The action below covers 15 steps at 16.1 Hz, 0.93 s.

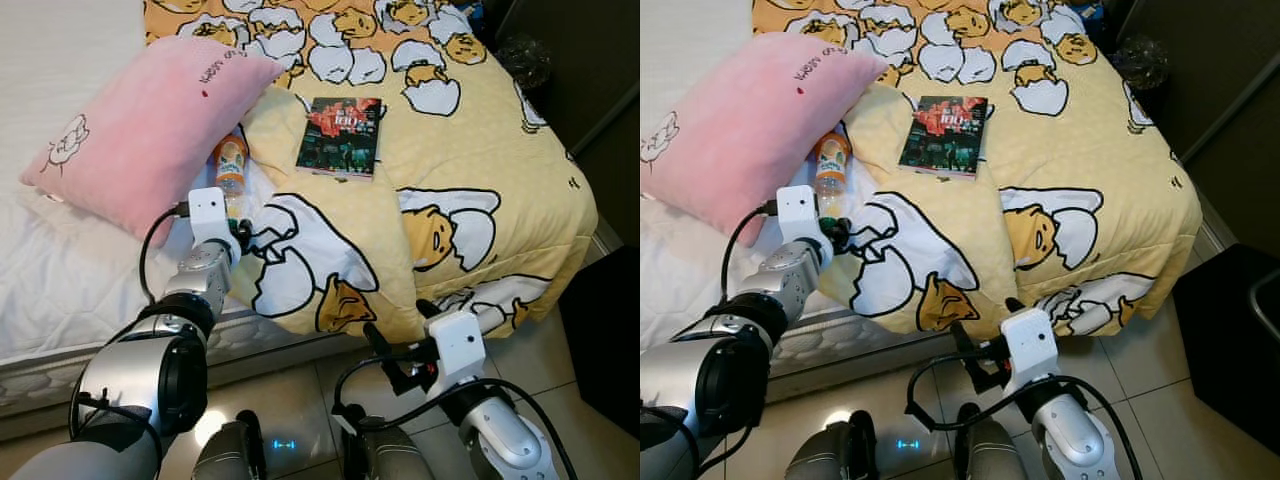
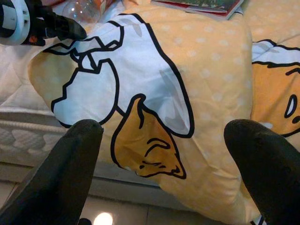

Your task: Clean up the room

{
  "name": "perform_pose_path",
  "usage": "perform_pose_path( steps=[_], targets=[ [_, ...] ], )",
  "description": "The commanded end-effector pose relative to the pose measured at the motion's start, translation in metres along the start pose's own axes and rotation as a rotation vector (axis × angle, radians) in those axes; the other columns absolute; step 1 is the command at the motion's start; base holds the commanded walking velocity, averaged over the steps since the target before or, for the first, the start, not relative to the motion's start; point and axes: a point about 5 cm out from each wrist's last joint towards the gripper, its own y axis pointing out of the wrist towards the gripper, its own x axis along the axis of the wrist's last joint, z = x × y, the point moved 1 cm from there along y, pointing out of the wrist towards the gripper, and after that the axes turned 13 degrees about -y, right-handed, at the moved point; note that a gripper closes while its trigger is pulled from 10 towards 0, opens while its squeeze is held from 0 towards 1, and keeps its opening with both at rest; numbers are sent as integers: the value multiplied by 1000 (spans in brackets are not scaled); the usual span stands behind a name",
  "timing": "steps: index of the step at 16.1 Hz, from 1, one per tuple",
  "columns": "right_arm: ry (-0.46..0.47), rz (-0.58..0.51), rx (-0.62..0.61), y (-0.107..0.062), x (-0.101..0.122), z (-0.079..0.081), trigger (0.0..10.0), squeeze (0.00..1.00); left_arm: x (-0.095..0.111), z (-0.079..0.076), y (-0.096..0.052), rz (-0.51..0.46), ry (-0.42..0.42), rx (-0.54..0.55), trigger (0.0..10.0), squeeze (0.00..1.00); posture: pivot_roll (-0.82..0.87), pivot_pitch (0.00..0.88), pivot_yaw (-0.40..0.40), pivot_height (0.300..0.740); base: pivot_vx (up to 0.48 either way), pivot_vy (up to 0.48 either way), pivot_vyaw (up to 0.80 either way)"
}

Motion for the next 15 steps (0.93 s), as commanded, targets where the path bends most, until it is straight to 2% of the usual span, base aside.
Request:
perform_pose_path(
  steps=[1,7,9,10,13,15],
  targets=[
    [-4,8,3,-1,-2,2,10000,0,-11,5,-1,36,19,2,0,0,-305,213,-63,740,0,0,0],
    [28,-22,51,1,-1,8,10000,0,2,-6,0,-21,45,-70,0,0,-283,204,-58,740,0,0,0],
    [32,-28,43,4,-2,8,10000,0,-10,-25,-3,-13,76,-182,0,0,-270,199,-51,740,0,0,0],
    [31,-31,39,6,-2,8,10000,0,-14,-27,-4,-15,82,-206,0,0,-269,197,-48,740,0,0,0],
    [31,-34,35,8,-3,7,10000,0,-18,-23,-6,-20,82,-241,0,0,-255,189,-44,740,0,0,0],
    [26,-38,27,12,-3,7,10000,0,-15,-21,-8,-63,64,-278,0,0,-240,174,-34,740,0,0,0]
  ],
)
